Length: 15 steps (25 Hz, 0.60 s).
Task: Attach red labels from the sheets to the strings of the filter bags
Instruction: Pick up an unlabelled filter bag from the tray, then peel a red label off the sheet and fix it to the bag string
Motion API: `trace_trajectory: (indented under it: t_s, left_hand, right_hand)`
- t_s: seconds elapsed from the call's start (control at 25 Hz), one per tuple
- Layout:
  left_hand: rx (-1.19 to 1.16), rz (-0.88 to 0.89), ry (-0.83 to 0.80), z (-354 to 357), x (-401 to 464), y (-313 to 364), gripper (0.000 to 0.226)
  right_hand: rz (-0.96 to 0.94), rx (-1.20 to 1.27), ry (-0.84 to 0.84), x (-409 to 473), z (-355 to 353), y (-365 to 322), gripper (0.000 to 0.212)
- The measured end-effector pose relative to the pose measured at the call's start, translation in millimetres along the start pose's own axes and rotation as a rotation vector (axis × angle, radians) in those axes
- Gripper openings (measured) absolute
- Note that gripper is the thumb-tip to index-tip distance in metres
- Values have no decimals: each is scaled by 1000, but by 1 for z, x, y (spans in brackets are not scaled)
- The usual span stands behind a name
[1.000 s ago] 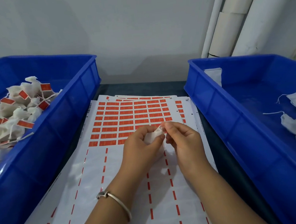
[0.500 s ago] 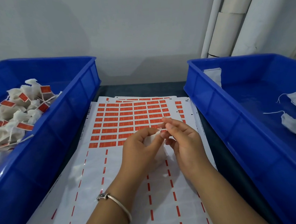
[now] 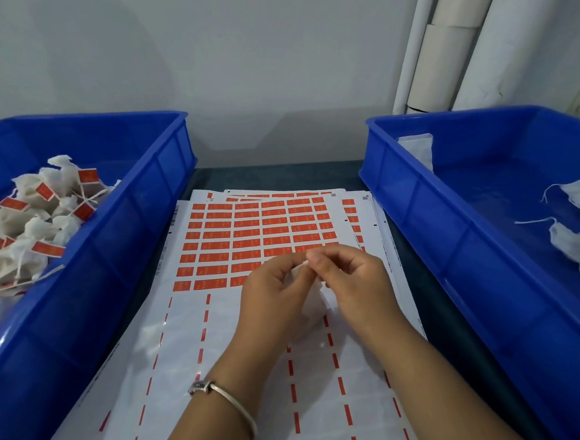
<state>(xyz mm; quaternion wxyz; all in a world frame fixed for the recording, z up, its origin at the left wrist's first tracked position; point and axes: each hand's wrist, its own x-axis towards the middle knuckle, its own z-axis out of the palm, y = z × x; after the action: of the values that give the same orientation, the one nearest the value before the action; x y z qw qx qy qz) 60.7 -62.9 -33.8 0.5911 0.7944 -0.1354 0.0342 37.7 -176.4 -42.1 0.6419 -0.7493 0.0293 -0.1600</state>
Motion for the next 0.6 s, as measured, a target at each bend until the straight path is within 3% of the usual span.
trace_trajectory:
  t_s: [0.12,0.24,0.36,0.48,0.6]
  left_hand:
    - [26,-99,50,-1,3,-2,21]
    - [13,-124,50,-1,4,-4,20]
    - [-84,-136,34,-2,5,-5,21]
    - [-191,-206,33,-4,7,-6,24]
    - [-269,-238,0,-7,5,-3,28]
  right_hand:
    - [-64,-177,14,4,-5,0,8]
    - [-61,-219,-26,8,-12,1,15]
    - [24,-219,-192,8,-11,3,22]
    - [166,-40,-394,4,-11,1,32]
    - [276,378,-468,6,-17,-2,27]
